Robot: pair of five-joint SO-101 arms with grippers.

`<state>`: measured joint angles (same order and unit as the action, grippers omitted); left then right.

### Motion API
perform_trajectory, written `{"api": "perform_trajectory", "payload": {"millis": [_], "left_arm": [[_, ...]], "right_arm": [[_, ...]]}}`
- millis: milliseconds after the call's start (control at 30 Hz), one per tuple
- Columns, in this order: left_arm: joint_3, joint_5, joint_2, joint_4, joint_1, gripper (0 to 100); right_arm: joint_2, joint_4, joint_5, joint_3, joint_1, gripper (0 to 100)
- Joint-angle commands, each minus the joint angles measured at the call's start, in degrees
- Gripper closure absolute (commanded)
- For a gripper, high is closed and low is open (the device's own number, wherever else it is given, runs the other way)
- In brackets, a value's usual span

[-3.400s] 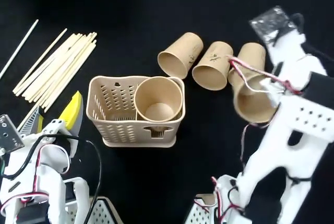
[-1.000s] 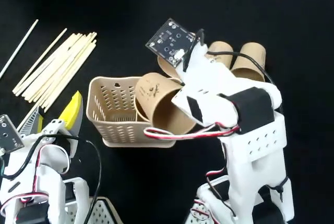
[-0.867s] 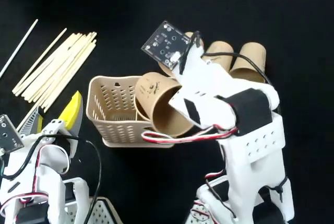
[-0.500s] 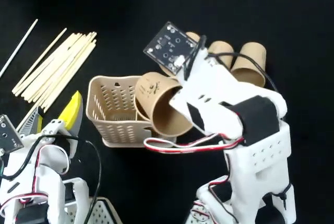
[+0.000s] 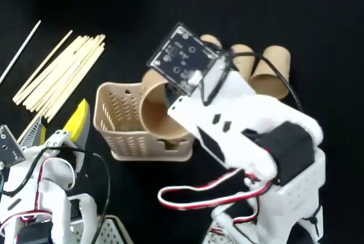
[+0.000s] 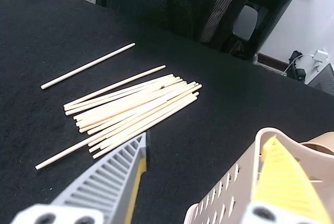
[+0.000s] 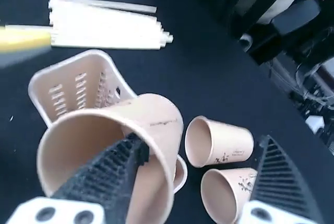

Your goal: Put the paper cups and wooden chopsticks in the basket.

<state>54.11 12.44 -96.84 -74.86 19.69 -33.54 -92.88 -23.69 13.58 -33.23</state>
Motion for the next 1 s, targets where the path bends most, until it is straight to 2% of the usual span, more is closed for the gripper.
{"api": "perform_trajectory", "payload": {"millis": [0, 467, 767, 833, 967], "left_arm": [[0.04, 0.09, 0.44, 1.05, -0.31, 66], [0.04, 0.09, 0.44, 1.05, -0.31, 66], [0.04, 0.09, 0.44, 1.05, -0.31, 66], [0.04, 0.09, 0.44, 1.05, -0.31, 66], [0.04, 0.09, 0.44, 1.05, -0.31, 66]], "right_arm": [[-0.92, 1.41, 0.53, 2.15, -0.70, 67.3], [-1.19, -7.65, 0.00, 4.00, -0.44, 67.4], [-0.40, -3.34, 0.18, 4.00, -0.35, 67.4], [-0.31, -3.52, -0.18, 3.74, 2.81, 67.4], [-0.13, -3.87, -8.44, 0.57, 17.41, 67.4]]}}
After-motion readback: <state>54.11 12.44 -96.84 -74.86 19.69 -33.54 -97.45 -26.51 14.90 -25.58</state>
